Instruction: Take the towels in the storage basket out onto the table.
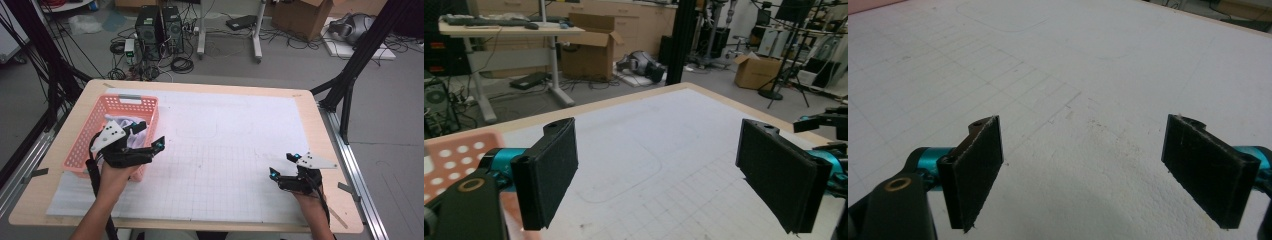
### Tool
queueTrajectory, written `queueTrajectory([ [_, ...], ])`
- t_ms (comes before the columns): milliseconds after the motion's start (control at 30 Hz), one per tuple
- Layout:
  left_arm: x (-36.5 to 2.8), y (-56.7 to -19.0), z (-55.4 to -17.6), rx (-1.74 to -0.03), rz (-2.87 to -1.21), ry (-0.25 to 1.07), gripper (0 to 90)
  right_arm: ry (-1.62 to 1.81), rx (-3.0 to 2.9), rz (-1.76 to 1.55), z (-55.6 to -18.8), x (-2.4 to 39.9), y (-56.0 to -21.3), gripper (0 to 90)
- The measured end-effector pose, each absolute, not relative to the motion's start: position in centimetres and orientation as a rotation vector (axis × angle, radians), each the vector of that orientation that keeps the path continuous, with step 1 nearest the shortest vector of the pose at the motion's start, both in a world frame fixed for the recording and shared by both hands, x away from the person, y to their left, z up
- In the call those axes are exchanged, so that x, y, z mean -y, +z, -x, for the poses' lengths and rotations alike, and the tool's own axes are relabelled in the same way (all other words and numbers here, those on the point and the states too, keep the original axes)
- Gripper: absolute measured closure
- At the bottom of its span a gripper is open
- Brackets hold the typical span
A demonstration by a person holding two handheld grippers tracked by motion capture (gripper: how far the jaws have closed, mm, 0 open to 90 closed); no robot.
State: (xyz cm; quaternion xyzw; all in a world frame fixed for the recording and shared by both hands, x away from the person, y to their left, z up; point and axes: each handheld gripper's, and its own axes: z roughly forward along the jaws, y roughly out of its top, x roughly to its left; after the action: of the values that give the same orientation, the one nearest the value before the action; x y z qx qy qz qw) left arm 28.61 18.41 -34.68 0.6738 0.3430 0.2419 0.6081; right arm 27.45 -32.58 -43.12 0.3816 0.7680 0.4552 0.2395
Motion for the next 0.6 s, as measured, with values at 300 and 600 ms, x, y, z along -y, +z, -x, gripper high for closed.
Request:
queueTrajectory([
  [300,-22.9,-33.9,-30.1,-0.914,-1.575,0.629,17.1,1.241,-2.109,-1.047,-27.4,32.6,-43.2,15.9],
  [600,-25.5,-34.5,-31.7,-1.035,-1.664,0.649,17.2,1.237,-2.121,-1.048,-27.5,32.4,-43.3,15.9],
])
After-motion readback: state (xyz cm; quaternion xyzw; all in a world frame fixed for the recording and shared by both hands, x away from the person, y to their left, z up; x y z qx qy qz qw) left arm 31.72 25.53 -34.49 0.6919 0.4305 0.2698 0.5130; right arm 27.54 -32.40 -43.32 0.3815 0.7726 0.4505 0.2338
